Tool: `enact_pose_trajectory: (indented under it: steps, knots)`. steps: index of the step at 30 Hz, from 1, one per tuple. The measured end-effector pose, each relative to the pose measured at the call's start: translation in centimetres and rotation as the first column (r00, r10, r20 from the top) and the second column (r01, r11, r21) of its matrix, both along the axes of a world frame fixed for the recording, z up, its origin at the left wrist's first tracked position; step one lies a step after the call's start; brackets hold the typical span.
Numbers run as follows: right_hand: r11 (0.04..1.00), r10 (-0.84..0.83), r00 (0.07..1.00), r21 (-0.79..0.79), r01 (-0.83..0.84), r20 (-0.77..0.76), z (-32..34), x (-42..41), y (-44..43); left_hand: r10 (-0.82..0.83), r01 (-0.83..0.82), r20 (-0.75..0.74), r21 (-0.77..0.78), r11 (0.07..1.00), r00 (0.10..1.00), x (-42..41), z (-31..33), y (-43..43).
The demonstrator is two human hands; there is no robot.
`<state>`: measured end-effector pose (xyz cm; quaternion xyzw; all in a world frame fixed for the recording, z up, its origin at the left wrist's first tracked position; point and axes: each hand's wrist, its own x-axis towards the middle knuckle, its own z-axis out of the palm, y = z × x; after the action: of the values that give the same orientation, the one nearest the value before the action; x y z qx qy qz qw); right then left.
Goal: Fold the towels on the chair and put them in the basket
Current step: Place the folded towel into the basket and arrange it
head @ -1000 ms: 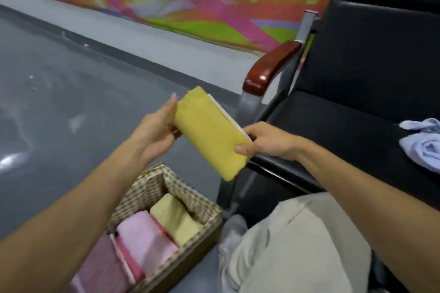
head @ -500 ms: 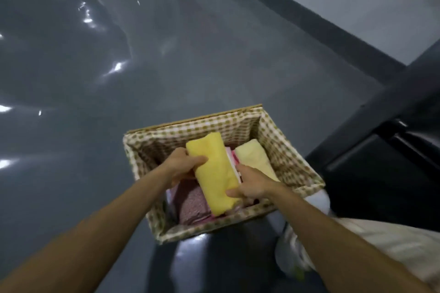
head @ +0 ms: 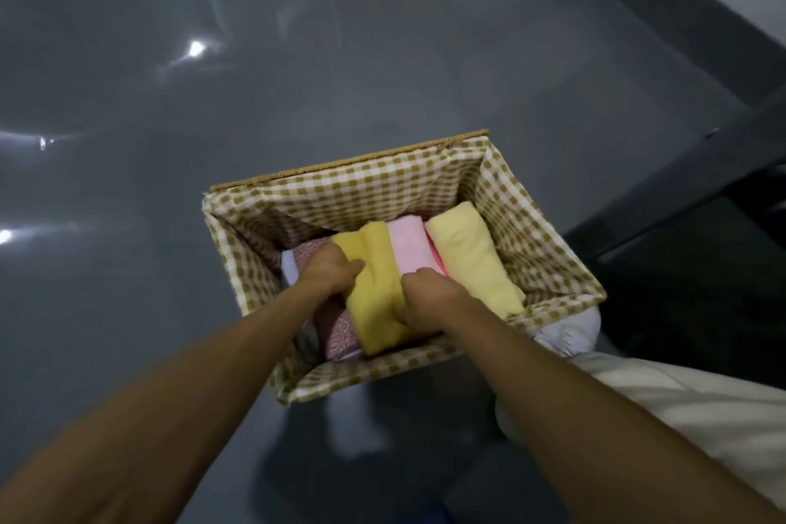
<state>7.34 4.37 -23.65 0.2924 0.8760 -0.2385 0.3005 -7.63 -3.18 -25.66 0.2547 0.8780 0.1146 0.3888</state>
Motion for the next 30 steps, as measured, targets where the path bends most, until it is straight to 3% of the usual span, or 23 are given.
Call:
enact_pose_trajectory:
  steps: [4, 8, 12, 17, 24, 27, 30]
  knots:
    - [1.0, -0.011, 0.997, -0.011, 0.01, -0.077, 3.6, 2.1, 2.4, -0.091, 0.082, -0.083, -0.104, 0.991, 0.992, 0.2, 4.2, 0.7]
    - [0.994, -0.067, 0.979, 0.077, 0.083, -0.193, 10.5, 6.5, 4.9, -0.326, 0.34, -0.238, 0.017, 0.94, 0.915, 2.3, 9.8, 2.4]
    - [0.956, -0.135, 0.958, 0.221, 0.193, -0.251, 18.1, 14.2, 7.2, -0.539, 0.628, -0.329, 0.312, 0.713, 0.775, 7.9, 15.5, 6.6]
    - [0.826, -0.322, 0.876, 0.345, 0.446, -0.36, 25.5, 26.4, 8.4, -0.674, 0.761, -0.383, 0.475, 0.443, 0.632, 19.6, 23.6, 11.5]
    - [0.533, -0.551, 0.63, 0.35, 0.77, -0.547, 30.5, 44.2, 6.2, -0.8, 0.806, -0.43, 0.581, 0.11, 0.419, 37.4, 29.4, 16.7]
    - [0.374, -0.612, 0.455, 0.27, 0.887, -0.647, 30.5, 50.2, 5.2, -0.833, 0.819, -0.445, 0.574, 0.016, 0.329, 44.5, 30.1, 18.2]
    - [0.157, -0.617, 0.215, 0.149, 0.976, -0.757, 29.7, 55.5, 4.9, -0.848, 0.829, -0.469, 0.555, -0.066, 0.247, 50.9, 29.9, 19.9]
